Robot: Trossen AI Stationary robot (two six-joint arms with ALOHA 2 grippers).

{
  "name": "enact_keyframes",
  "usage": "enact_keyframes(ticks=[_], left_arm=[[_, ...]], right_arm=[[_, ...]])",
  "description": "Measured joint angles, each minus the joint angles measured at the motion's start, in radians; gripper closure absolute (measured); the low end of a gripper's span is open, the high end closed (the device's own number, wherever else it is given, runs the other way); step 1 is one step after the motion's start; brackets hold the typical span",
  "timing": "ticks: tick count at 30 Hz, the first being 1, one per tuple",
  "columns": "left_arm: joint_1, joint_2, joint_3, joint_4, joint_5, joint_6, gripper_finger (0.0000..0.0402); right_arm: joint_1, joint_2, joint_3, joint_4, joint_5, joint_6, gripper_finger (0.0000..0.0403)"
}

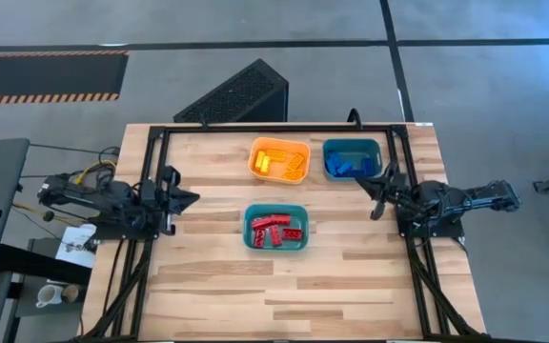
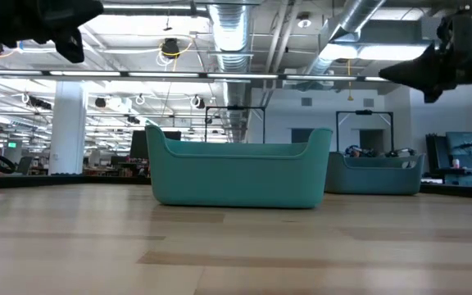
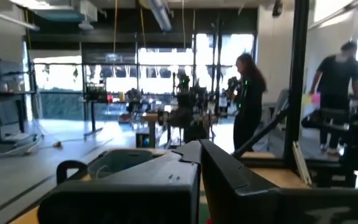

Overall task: Sort & place blocks by color
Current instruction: Return to Home Position

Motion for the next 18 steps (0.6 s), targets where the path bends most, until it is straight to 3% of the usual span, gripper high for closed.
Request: enact_keyframes(ticks=[5,13,18], left_arm=[[0.0,0.0,-0.068,0.132,0.053,-0.018,0.0401],[0.0,0.0,-0.105,0.147,0.115,-0.092,0.0401],[0.0,0.0,-0.105,0.155,0.212,-0.142,0.0401]], right_arm=[[0.0,-0.041,-0.037,-0.006,0.004,0.03,0.0397],[0.001,-0.034,-0.038,-0.014,-0.019,0.072,0.039],[0.001,-0.034,-0.038,-0.017,-0.019,0.21,0.0373]])
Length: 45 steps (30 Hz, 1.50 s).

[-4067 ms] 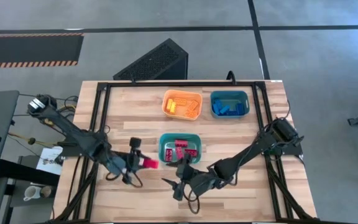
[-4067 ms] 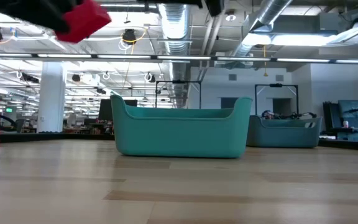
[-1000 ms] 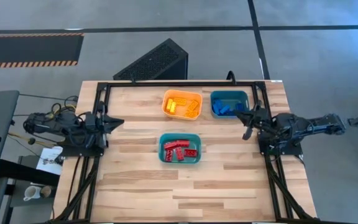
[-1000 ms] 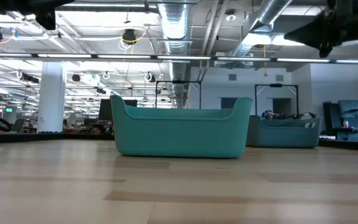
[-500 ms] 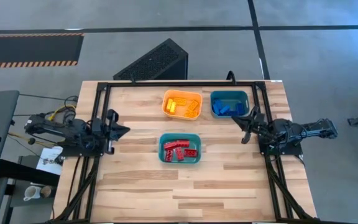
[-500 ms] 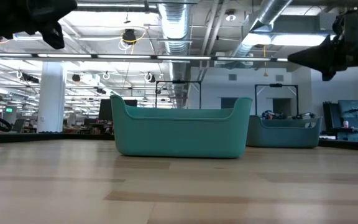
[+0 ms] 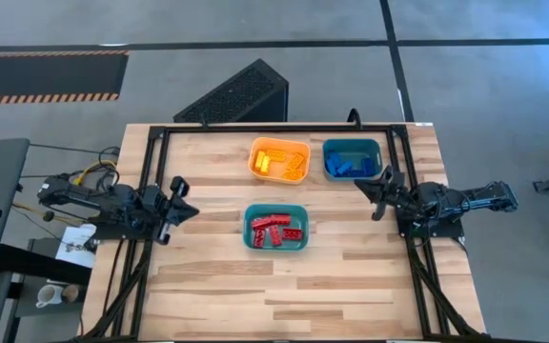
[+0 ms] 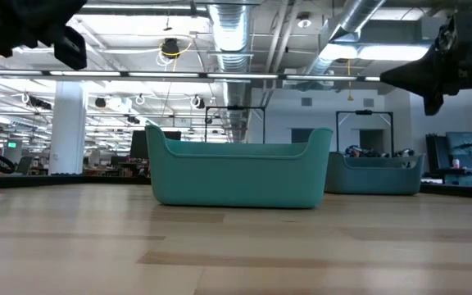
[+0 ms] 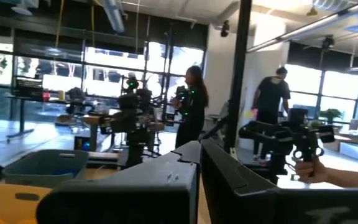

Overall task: Sort & place blocks by color
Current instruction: Return to Home Position

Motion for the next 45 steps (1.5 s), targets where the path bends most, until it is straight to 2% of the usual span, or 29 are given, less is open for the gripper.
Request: enact_keyframes(ticks=[5,10,15,21,29,45], left_arm=[[0.0,0.0,-0.001,-0.003,0.014,0.012,0.0401],[0.0,0.0,-0.001,0.016,0.083,0.011,0.0401],[0.0,0.0,-0.002,-0.003,0.059,-0.031,0.0401],[0.0,0.0,-0.003,-0.125,0.059,-0.028,0.0401],[0.0,0.003,-0.001,-0.374,0.062,-0.033,0.0401],[0.0,0.019,0.012,-0.408,0.074,-0.035,0.0401]], right_arm=[[0.0,0.0,-0.001,0.0,0.0,0.011,0.0365],[0.0,0.0,-0.001,0.0,0.0,0.012,0.0366],[0.0,0.0,-0.001,0.0,0.001,0.014,0.0367],[0.0,0.0,-0.002,-0.001,0.002,0.014,0.0367],[0.0,0.0,-0.002,-0.002,0.002,0.013,0.0367],[0.0,0.0,-0.003,0.0,0.003,0.012,0.0367]])
